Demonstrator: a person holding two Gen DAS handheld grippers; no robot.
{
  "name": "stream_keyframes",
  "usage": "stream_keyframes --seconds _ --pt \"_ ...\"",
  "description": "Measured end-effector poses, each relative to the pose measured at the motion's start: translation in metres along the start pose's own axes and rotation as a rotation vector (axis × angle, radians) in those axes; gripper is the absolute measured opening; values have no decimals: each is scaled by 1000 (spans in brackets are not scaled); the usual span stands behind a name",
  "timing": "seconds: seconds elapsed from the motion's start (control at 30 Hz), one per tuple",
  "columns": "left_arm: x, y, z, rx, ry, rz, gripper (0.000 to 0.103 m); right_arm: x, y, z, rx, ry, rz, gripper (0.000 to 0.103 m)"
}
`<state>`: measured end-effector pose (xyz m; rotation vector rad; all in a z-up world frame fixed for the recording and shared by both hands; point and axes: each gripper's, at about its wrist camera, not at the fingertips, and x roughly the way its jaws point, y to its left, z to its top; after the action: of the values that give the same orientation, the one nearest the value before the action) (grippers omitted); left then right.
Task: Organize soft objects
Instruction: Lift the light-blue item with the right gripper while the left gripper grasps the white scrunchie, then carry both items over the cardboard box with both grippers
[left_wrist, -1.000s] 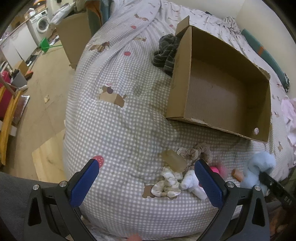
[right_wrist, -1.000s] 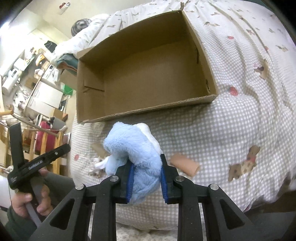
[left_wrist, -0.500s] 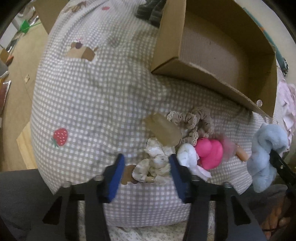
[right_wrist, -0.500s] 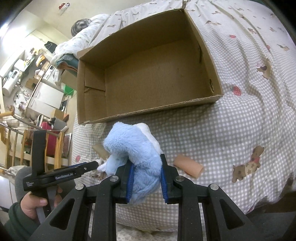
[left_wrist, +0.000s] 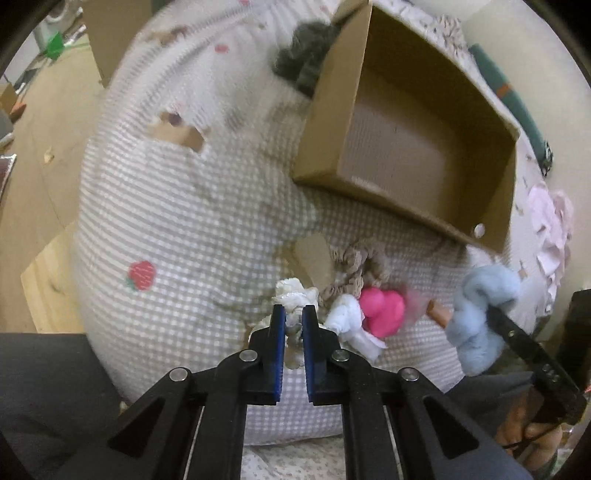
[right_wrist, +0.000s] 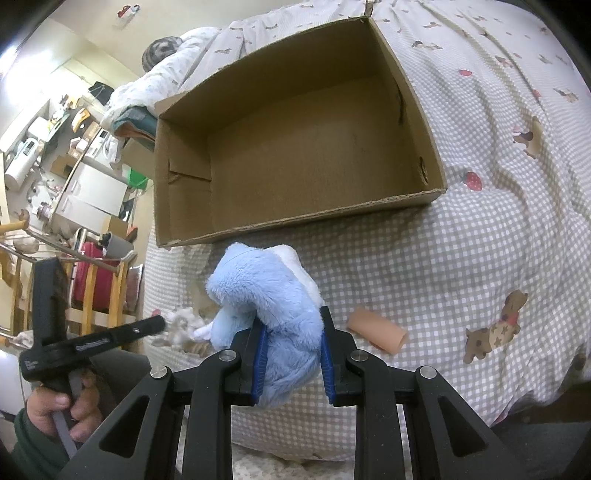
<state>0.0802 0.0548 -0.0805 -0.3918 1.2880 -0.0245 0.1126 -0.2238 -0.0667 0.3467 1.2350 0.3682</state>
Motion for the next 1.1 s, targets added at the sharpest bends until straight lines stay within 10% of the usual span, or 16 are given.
stream_keyframes --seconds 0.47,1.1 --pt "-86 -59 27 163 -281 -3 8 -52 4 27 -16 -123 44 26" --pt "-10 -107 99 223 -274 -16 8 -6 -10 102 -15 -144 -50 26"
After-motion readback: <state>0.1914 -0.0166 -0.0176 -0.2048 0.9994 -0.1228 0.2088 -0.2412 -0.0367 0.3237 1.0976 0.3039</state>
